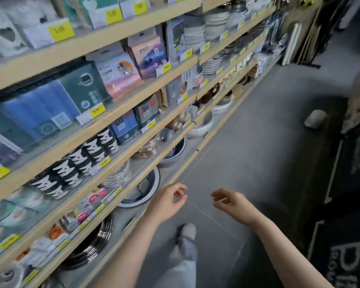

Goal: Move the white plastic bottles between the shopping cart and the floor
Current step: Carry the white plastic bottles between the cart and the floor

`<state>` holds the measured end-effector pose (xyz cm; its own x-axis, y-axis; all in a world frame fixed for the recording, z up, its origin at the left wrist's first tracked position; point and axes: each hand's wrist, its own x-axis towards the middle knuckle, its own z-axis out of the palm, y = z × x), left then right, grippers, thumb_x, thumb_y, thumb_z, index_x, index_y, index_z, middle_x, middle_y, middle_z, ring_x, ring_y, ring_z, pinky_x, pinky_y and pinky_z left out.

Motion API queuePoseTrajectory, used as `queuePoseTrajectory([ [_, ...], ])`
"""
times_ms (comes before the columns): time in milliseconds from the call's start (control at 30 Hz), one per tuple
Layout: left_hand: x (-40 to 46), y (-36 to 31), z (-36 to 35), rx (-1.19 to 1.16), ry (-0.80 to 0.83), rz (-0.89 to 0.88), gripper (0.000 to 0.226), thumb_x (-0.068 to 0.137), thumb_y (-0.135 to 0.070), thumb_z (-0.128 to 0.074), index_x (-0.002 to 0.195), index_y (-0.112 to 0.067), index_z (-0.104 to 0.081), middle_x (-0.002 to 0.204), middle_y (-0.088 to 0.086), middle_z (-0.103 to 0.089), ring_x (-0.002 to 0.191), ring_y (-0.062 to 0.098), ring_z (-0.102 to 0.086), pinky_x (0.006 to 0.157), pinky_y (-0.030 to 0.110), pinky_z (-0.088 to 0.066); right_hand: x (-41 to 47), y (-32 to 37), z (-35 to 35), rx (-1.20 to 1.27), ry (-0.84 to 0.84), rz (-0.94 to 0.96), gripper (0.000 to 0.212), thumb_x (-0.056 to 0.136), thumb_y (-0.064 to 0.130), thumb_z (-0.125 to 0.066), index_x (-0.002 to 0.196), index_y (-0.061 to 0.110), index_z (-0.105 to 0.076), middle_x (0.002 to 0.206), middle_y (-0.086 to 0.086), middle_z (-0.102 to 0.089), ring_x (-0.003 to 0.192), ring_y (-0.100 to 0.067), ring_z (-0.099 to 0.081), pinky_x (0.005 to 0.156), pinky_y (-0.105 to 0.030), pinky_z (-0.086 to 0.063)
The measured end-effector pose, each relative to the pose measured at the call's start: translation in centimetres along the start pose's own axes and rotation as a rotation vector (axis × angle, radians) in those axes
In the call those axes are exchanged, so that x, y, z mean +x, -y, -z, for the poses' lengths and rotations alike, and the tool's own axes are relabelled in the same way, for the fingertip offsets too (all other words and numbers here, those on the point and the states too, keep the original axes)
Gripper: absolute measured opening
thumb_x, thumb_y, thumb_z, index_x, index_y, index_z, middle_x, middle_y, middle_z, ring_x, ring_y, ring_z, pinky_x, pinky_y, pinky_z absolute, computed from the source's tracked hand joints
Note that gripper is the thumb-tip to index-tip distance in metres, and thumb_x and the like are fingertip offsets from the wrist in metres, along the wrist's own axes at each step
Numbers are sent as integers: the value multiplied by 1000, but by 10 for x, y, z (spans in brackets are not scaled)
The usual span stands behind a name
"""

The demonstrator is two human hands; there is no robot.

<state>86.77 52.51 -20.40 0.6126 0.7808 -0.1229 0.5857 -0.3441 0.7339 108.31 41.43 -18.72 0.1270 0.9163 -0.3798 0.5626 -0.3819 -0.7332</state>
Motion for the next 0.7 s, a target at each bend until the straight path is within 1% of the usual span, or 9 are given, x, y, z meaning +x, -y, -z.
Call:
queuePoseTrajectory([
  [67,60,-3,4,15,15,-29,19,85,-24,-64,104,-23,-63,86,-12,-65,85,3,-61,84,34,-51,38,-8,26,19,-37,-30,22,89,26,-61,111,26,-59,107,4,-65,89,-7,-63,85,-24,-50],
  [167,149,-18,12,44,48,-50,21,87,-29,-61,108,-25,-62,91,-14,-64,87,1,-60,83,30,-51,90,-15,72,61,-111,-112,25,89,24,-61,114,26,-58,109,4,-62,91,-7,-60,85,-24,-48],
  [267,228,-40,20,63,96,-99,25,89,-28,-60,113,-21,-61,96,-12,-64,91,2,-59,83,26,-49,135,-20,120,98,-167,-172,28,89,22,-62,117,21,-58,111,1,-61,92,-10,-60,87,-25,-48],
  [367,294,-60,18,89,146,-147,24,89,-26,-61,112,-19,-61,97,-8,-64,91,5,-60,83,24,-46,172,-29,165,126,-195,-213,27,88,20,-63,115,23,-58,110,1,-60,93,-11,-60,86,-25,-48],
  [433,337,-70,12,98,171,-169,22,88,-26,-62,109,-18,-61,95,-7,-64,90,7,-61,84,28,-47,197,-38,196,146,-216,-230,25,88,20,-63,111,25,-58,109,2,-60,94,-12,-60,86,-25,-48],
  [533,404,-86,-4,110,191,-186,23,87,-26,-63,108,-19,-61,93,-8,-64,90,8,-61,83,30,-49,237,-61,245,134,-246,-231,29,88,20,-63,116,21,-58,112,3,-60,104,-13,-59,90,-23,-44],
  [633,473,-116,-26,123,201,-239,22,88,-25,-62,109,-18,-61,96,-6,-63,89,8,-60,83,28,-49,278,-92,300,90,-246,-218,34,88,24,-64,121,21,-57,118,2,-60,113,-13,-54,99,-28,-42],
  [700,523,-141,-45,124,187,-238,23,87,-23,-63,110,-16,-62,98,-4,-63,89,10,-60,83,28,-48,305,-116,342,84,-244,-209,36,88,25,-64,122,20,-56,121,1,-59,114,-15,-55,99,-31,-43],
])
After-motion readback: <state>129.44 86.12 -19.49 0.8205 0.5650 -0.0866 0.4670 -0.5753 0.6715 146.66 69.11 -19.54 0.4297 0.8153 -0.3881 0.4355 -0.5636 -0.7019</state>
